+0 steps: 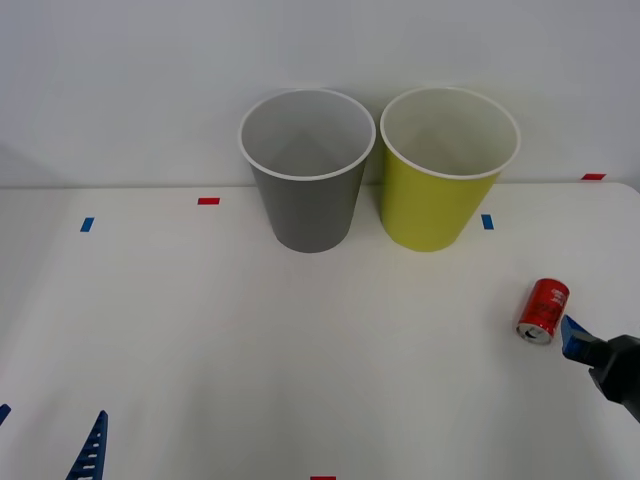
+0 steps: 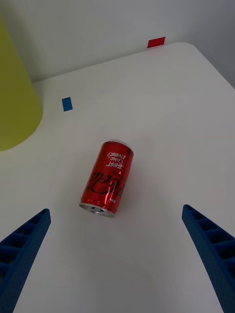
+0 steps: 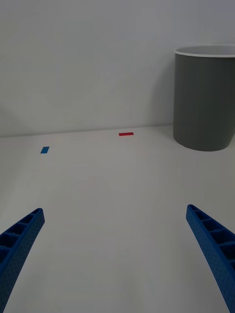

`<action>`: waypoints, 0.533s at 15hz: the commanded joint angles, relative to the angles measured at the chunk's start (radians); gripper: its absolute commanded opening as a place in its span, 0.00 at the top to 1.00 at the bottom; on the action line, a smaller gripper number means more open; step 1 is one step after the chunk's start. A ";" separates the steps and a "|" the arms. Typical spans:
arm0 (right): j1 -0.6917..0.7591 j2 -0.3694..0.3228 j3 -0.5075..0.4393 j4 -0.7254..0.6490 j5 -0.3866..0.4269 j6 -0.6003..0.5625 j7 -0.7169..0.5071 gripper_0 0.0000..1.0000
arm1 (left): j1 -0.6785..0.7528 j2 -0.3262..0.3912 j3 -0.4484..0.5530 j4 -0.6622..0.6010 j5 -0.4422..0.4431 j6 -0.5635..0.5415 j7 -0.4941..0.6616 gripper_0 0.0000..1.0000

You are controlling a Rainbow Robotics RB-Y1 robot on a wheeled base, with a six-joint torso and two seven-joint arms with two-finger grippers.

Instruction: Put cans in the gray bin and PET bottles in the light green bin.

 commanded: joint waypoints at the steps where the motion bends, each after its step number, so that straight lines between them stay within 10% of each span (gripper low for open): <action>1: -0.130 -0.029 -0.003 -0.001 -0.058 0.185 -0.058 0.07 | 0.000 0.000 0.000 0.000 0.000 0.000 0.000 0.00; 8: -0.430 -0.064 -0.124 0.152 -0.345 0.550 -0.052 0.08 | 0.000 0.000 0.000 0.000 0.000 0.000 0.000 0.00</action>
